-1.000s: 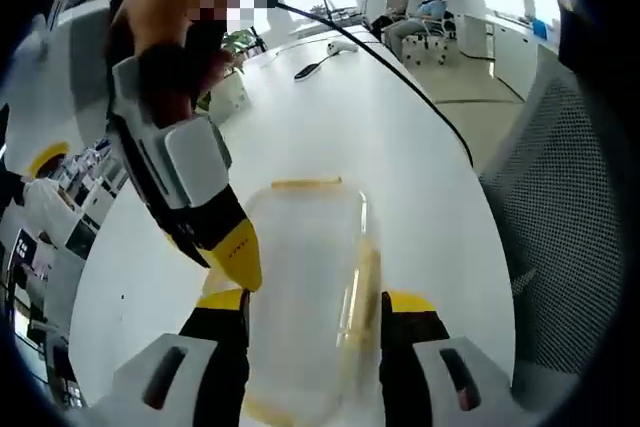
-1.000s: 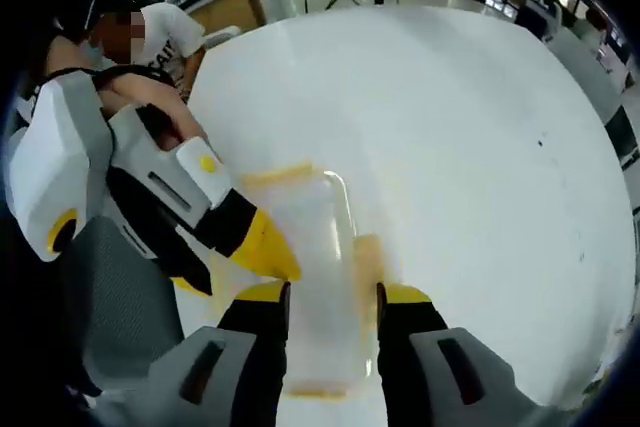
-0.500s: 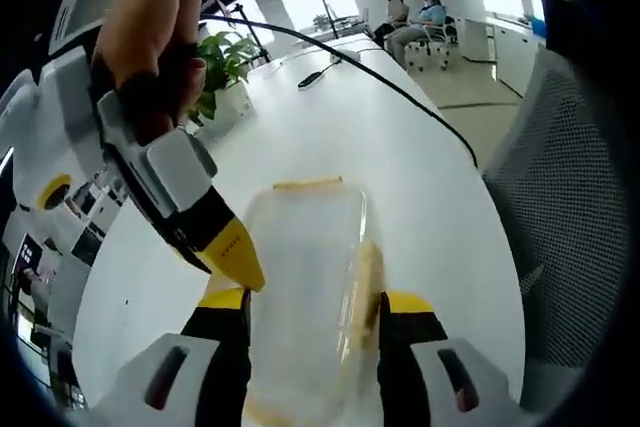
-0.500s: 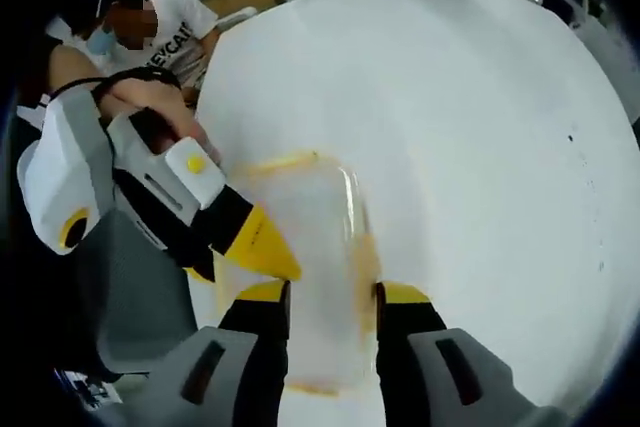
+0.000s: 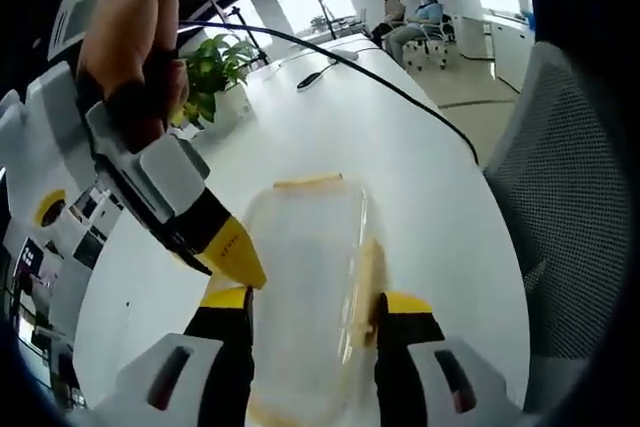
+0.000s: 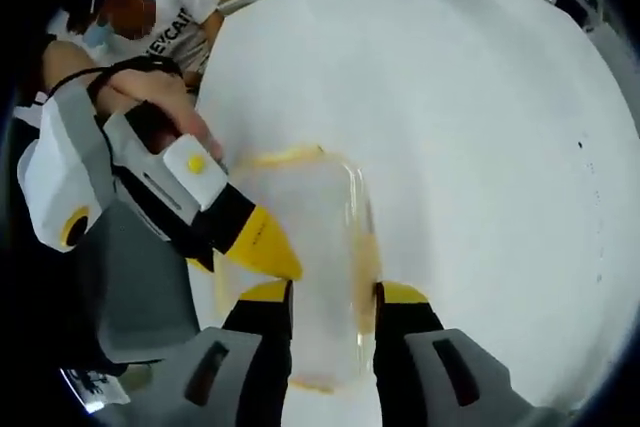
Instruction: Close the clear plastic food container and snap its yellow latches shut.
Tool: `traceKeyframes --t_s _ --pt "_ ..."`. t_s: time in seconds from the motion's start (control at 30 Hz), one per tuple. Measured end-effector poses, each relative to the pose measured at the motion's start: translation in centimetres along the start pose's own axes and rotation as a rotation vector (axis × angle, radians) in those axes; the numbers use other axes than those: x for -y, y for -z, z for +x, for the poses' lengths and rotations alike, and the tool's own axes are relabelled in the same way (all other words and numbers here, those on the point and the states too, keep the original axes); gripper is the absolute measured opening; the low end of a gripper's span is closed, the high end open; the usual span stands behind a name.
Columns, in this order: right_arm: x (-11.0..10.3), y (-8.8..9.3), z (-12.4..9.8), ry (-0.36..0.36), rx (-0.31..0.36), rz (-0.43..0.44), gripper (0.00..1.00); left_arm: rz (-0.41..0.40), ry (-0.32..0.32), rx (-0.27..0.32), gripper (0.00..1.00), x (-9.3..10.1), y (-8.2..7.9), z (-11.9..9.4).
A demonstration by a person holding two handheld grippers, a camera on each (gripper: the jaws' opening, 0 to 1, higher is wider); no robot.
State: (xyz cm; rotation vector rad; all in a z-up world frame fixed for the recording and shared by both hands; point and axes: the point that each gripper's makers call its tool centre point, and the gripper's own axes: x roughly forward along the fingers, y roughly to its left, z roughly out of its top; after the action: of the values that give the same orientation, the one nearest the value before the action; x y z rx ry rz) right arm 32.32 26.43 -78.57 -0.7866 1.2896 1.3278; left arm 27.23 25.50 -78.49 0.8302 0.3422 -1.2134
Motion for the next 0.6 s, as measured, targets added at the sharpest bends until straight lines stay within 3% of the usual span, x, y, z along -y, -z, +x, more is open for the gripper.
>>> traceKeyframes --t_s 0.1,0.13,0.17,0.2,0.23,0.27,0.6 --pt "0.0 0.0 0.1 -0.006 -0.006 -0.012 0.27 0.004 -0.007 -0.001 0.39 0.0 -0.1 0.1" --pt "-0.3 0.1 0.1 -0.011 -0.014 -0.009 0.27 0.146 0.003 0.018 0.39 -0.3 -1.4 0.6" --pt "-0.3 -0.1 0.2 -0.003 -0.013 -0.009 0.27 0.032 -0.014 -0.005 0.39 0.3 -1.1 0.3" --pt "-0.9 0.6 0.1 -0.031 -0.042 0.006 0.26 0.04 -0.011 -0.005 0.39 -0.2 -0.9 0.3" --pt "-0.3 0.4 0.3 -0.015 -0.017 -0.032 0.25 0.037 -0.007 0.001 0.39 -0.2 -0.8 0.3" --pt "-0.4 0.8 0.2 -0.022 -0.018 -0.006 0.25 0.041 -0.007 0.004 0.39 -0.3 -0.6 0.2" --pt "-0.2 -0.1 0.3 -0.031 -0.05 -0.028 0.27 0.017 -0.001 -0.014 0.39 0.0 -0.3 0.2"
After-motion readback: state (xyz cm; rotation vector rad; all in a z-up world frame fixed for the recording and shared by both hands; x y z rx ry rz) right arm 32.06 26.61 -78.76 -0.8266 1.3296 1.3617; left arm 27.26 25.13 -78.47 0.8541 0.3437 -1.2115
